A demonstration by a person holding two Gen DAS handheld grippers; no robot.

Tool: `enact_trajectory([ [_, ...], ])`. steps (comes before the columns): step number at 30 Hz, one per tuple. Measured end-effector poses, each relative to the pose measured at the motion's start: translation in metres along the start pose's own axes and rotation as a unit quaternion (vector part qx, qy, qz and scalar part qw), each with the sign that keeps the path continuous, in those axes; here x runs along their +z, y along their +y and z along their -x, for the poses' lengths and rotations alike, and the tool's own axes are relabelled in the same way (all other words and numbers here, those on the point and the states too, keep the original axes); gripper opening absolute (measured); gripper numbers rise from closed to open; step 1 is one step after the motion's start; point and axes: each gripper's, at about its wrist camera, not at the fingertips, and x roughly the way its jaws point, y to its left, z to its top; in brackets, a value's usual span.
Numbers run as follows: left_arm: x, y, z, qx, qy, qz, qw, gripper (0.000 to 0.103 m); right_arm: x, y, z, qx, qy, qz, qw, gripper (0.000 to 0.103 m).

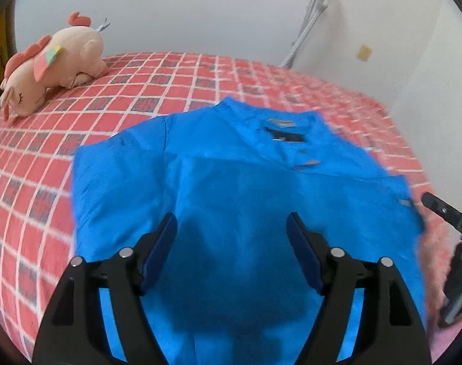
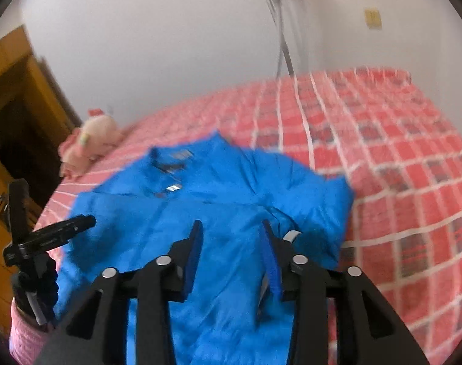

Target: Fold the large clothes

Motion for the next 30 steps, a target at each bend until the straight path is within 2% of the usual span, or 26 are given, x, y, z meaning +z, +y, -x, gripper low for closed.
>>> enact_trajectory([
  [2, -0.013, 0.003, 0.03, 0.003, -0.013, -0.01, 0.9999, 0.08, -0.004, 0.008, 0.02, -0.003, 0.002, 0.006, 1.0, 0.047],
  [6, -0.055, 0.011, 0.085, 0.047, -0.026, -0.042, 0.9977, 0.084, -0.033, 0.018, 0.051, -0.016, 0.027, 0.022, 0.999, 0.047],
  [9, -0.088, 0.022, 0.111, 0.079, -0.012, -0.049, 0.9956, 0.086, -0.073, 0.021, 0.071, -0.033, 0.054, 0.032, 0.998, 0.047],
  [12, -0.126, 0.036, 0.133, 0.085, 0.011, -0.046, 0.9953, 0.087, -0.111, 0.015, 0.089, -0.05, 0.071, 0.03, 0.996, 0.047],
  [15, -0.162, 0.05, 0.154, 0.084, 0.025, -0.037, 0.9955, 0.089, -0.157, 0.009, 0.116, -0.043, 0.095, 0.019, 0.994, 0.047],
  [18, -0.196, 0.058, 0.168, 0.103, 0.036, -0.031, 0.9936, 0.089, -0.193, 0.004, 0.136, -0.037, 0.113, 0.007, 0.993, 0.047],
  [25, -0.251, 0.074, 0.18, 0.063, 0.061, 0.026, 0.9958, 0.089, -0.254, 0.015, 0.167, -0.022, 0.143, 0.005, 0.989, 0.048],
  [30, -0.273, 0.075, 0.18, 0.041, 0.07, 0.046, 0.9957, 0.089, -0.271, 0.019, 0.168, -0.01, 0.155, -0.004, 0.988, 0.048],
])
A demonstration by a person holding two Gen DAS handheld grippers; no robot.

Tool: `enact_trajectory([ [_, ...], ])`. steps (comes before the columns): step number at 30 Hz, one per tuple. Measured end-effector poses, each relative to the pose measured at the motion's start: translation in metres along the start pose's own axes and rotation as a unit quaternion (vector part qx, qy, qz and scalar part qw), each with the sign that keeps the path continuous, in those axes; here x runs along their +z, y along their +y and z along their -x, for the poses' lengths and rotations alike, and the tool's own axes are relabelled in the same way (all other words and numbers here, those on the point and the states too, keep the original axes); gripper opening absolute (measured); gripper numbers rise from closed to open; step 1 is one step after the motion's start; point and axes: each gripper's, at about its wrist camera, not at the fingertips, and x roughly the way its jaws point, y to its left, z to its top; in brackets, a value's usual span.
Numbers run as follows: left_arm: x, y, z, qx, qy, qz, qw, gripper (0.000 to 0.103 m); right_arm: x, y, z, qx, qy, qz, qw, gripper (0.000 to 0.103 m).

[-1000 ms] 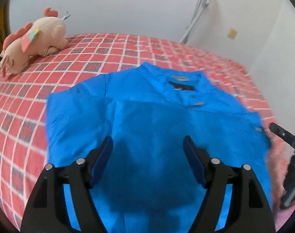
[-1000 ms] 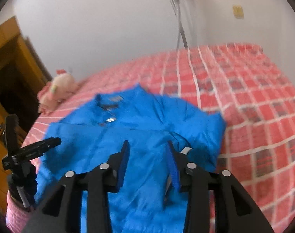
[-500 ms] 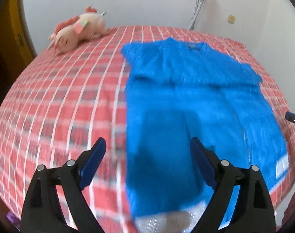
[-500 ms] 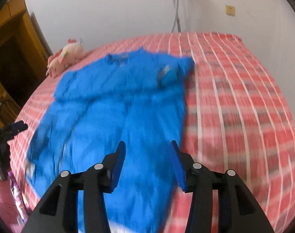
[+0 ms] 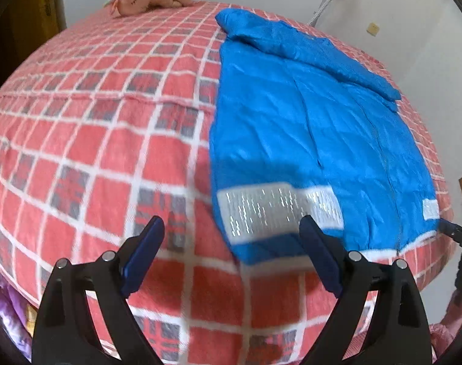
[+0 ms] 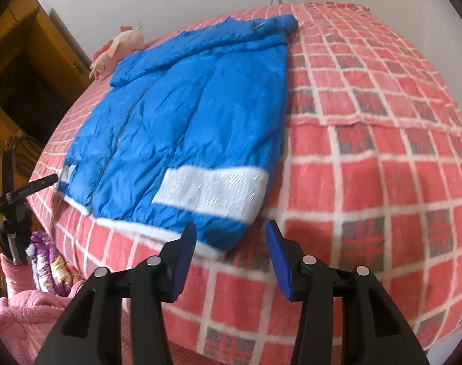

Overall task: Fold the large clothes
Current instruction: 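Grasp the hem band with the left gripper while the right gripper grasps the hem beside it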

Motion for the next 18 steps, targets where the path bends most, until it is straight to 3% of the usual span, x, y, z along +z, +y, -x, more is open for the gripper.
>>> enact_trajectory([
  [13, -0.012, -0.018, -0.019, -0.036, 0.019, -0.015, 0.9991, 0.088, 0.0, 0.0, -0.024, 0.023, 0.01, -0.026, 0.999, 0.049],
  [15, -0.012, -0.021, -0.019, -0.046, 0.021, -0.015, 0.9986, 0.08, 0.001, 0.003, -0.026, 0.028, 0.008, -0.019, 0.999, 0.028],
  [18, -0.011, -0.026, -0.017, -0.065, 0.025, -0.014, 0.9975, 0.061, 0.002, 0.003, -0.025, 0.035, 0.004, -0.021, 0.999, 0.018],
])
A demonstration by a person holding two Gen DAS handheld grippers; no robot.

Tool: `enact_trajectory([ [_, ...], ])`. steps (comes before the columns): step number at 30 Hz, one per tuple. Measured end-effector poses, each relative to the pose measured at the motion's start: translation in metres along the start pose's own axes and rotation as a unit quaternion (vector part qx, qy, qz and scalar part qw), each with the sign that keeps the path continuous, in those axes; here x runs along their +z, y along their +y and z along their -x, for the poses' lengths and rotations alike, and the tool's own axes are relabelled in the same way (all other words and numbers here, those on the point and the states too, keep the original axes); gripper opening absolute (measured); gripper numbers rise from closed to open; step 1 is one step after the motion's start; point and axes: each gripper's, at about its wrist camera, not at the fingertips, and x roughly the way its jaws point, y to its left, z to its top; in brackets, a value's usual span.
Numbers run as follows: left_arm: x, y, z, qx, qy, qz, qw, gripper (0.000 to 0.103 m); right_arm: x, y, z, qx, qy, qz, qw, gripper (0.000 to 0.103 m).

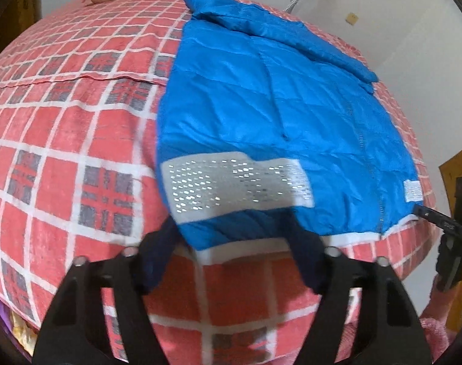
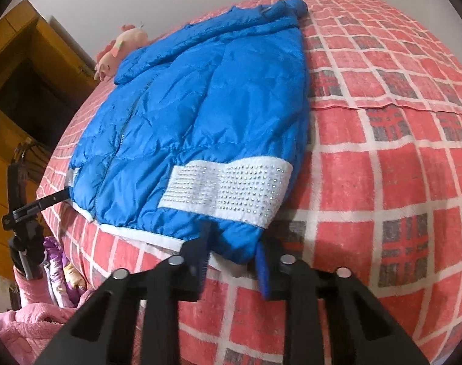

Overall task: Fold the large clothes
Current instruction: 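Grasp the hem band with the left gripper while the right gripper grasps the hem beside it, then lift the hem with both grippers and flip the jacket over toward the collar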

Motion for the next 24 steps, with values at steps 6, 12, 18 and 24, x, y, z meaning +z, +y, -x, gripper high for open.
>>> enact_trajectory([
  [6, 0.001, 0.002, -0.004, -0.022, 0.01, 0.008, 0.9997, 0.05, 0.001, -0.009, -0.007, 0.025, 0.01, -0.024, 0.999, 0.021],
  [12, 0.001, 0.002, 0.004, -0.018, -0.006, 0.012, 0.9997, 0.02, 0.001, -0.003, 0.0, 0.022, -0.008, -0.007, 1.0, 0.009],
  [18, 0.001, 0.0, 0.014, -0.02, -0.027, -0.002, 0.9994, 0.01, 0.001, 0.0, 0.016, 0.036, -0.039, 0.004, 0.999, 0.008],
  [24, -0.003, 0.009, 0.003, -0.023, -0.023, 0.007, 0.9994, 0.011, -0.003, -0.004, -0.005, 0.018, -0.009, 0.006, 1.0, 0.008],
])
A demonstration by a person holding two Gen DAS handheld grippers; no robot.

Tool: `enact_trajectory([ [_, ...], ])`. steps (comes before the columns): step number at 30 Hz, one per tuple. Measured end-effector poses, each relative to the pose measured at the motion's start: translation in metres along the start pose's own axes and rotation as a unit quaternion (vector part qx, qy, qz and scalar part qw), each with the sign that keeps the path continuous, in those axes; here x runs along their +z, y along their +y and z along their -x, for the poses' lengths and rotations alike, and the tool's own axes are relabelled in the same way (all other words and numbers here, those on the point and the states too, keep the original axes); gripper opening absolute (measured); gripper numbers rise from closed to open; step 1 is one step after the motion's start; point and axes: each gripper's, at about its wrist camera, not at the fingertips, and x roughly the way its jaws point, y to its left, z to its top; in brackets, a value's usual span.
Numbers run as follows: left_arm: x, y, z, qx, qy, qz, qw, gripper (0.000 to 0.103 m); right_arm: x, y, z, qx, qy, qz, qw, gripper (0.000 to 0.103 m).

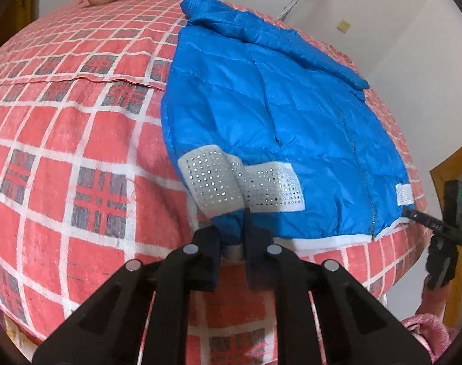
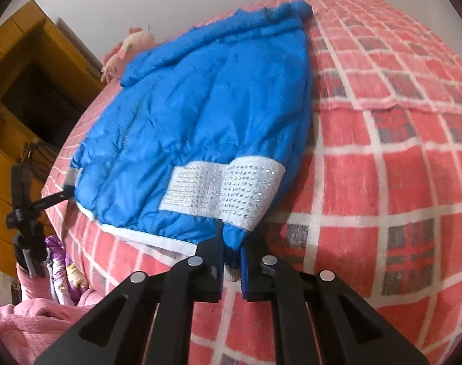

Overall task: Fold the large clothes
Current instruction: 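Lift the hem with both grippers and flip the jacket over toward the collar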

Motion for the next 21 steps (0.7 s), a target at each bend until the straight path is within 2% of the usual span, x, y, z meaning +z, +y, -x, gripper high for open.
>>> enact_trajectory([
  [3, 0.003, -0.001, 0.008, -0.013, -0.008, 0.01, 0.9998, 0.01, 0.004, 0.004, 0.012, 0.009, -0.014, 0.005, 1.0, 0.007],
  [7, 0.016, -0.012, 0.034, -0.045, -0.043, 0.003, 0.998, 0.008, 0.017, 0.013, 0.036, 0.028, -0.044, 0.019, 0.998, 0.007],
  [10, 0.031, -0.024, 0.049, -0.055, -0.065, -0.009, 0.9963, 0.008, 0.033, 0.023, 0.053, 0.038, -0.07, 0.034, 0.996, 0.007],
  [15, 0.072, -0.046, 0.067, -0.066, -0.111, -0.033, 0.9911, 0.008, 0.074, 0.035, 0.078, 0.047, -0.113, 0.05, 0.991, 0.007],
  [21, 0.133, -0.057, 0.071, -0.066, -0.156, -0.042, 0.9846, 0.008, 0.136, 0.028, 0.089, 0.059, -0.132, 0.032, 0.989, 0.007],
])
